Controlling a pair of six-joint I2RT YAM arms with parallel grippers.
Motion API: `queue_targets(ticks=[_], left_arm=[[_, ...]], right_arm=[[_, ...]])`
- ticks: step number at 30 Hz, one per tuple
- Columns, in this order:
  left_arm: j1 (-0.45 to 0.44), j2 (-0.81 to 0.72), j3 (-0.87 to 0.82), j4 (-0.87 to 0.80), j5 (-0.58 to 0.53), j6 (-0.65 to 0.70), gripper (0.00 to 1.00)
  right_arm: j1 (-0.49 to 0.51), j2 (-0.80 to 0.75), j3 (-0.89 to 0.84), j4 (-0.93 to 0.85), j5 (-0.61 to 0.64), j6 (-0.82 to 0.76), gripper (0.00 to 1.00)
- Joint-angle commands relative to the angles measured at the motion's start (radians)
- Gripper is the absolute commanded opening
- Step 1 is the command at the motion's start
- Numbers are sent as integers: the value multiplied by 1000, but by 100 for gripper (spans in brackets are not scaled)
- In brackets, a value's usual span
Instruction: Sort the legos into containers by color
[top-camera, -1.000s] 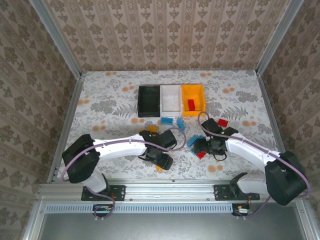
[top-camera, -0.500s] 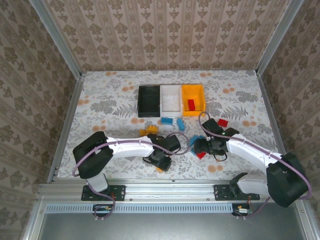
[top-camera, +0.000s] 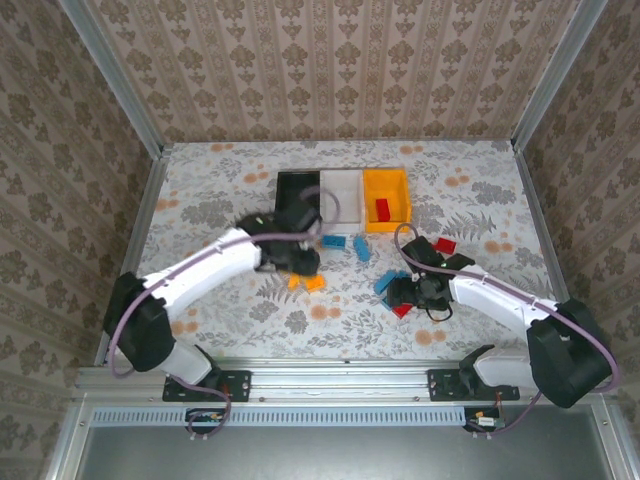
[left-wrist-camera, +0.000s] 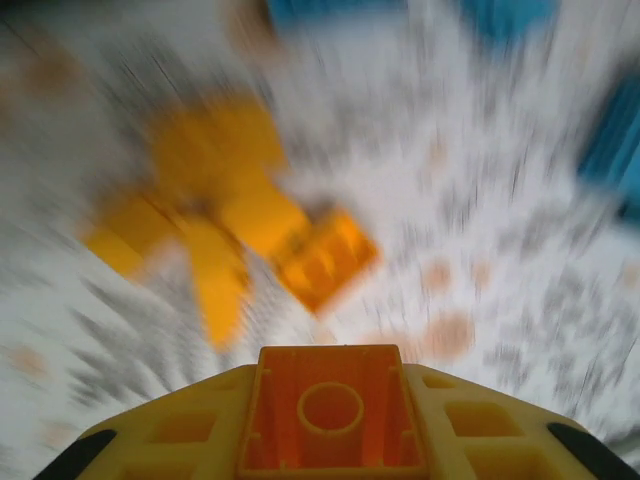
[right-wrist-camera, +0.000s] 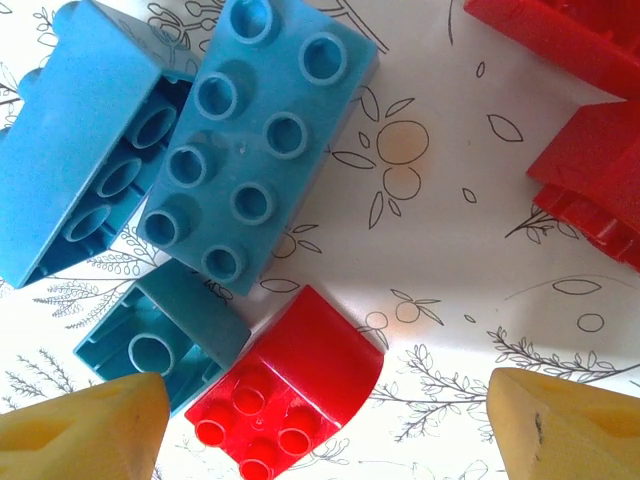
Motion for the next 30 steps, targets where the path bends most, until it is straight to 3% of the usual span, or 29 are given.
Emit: queue_targets(ticks=[1,5,10,21,30], left_arm=[[116,0,149,-46,-70,152,32],[232,127,282,19,-59,219,32],[298,300,364,122,-32,249,32],[304,597,554,131,19,285,32],[304,700,630,94,55,286,52]], right_arm=[[-4,19,36,23,-24,-5,84],[-4,22,52,17,-23,-14,84],[-2,-44,71,-22,-3,-5,84],[-4,-122,64,-75,33,5,84],[-4,-79,63,-77,20,6,84]])
